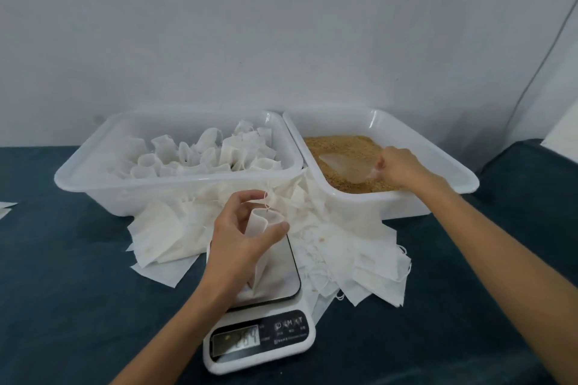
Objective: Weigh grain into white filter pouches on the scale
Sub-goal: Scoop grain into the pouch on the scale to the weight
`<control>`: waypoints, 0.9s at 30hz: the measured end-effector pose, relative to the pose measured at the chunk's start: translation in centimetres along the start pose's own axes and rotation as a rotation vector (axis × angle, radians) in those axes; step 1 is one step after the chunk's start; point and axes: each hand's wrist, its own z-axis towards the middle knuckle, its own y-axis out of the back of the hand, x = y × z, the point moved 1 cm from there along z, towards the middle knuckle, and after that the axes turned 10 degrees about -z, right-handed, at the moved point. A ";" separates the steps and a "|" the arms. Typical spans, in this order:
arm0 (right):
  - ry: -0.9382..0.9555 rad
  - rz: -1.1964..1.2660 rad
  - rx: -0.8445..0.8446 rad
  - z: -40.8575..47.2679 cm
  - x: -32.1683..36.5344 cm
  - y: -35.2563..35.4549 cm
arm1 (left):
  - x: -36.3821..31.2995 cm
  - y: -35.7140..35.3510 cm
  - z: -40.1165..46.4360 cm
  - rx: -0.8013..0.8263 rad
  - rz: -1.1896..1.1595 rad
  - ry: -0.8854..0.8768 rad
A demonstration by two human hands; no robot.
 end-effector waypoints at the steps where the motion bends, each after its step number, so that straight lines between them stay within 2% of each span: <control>1: 0.003 -0.020 0.028 0.0 0.0 -0.3 | 0.0 0.0 0.0 0.001 -0.001 -0.002; 6: -0.016 -0.117 0.116 0.0 0.4 -0.7 | 0.0 0.1 0.0 -0.001 0.003 -0.006; 7: -0.022 -0.131 0.073 -0.3 0.7 -0.3 | 0.0 0.1 -0.1 0.001 0.004 -0.005; 9: 0.022 -0.090 -0.152 -1.2 1.9 0.6 | -0.1 0.1 -0.1 0.003 0.005 -0.002; 11: 0.124 0.203 -0.408 -3.5 4.3 1.6 | -0.1 0.0 -0.1 -0.002 0.017 0.006; 13: 0.262 0.507 -0.495 -6.2 7.3 2.3 | 0.0 0.0 -0.2 -0.004 0.027 0.013; 15: 0.374 0.691 -0.482 -8.4 10.0 2.3 | 0.1 0.1 -0.1 0.004 0.031 0.014; 18: 0.440 0.878 -0.440 -10.4 12.5 1.3 | 0.4 0.4 0.2 0.023 0.063 -0.015; 22: 0.479 1.048 -0.336 -11.7 13.4 -1.9 | 0.6 0.9 0.7 0.036 0.122 -0.077; 27: 0.430 1.178 -0.314 -11.8 12.8 -3.8 | -0.5 2.3 1.8 -0.076 0.174 -0.179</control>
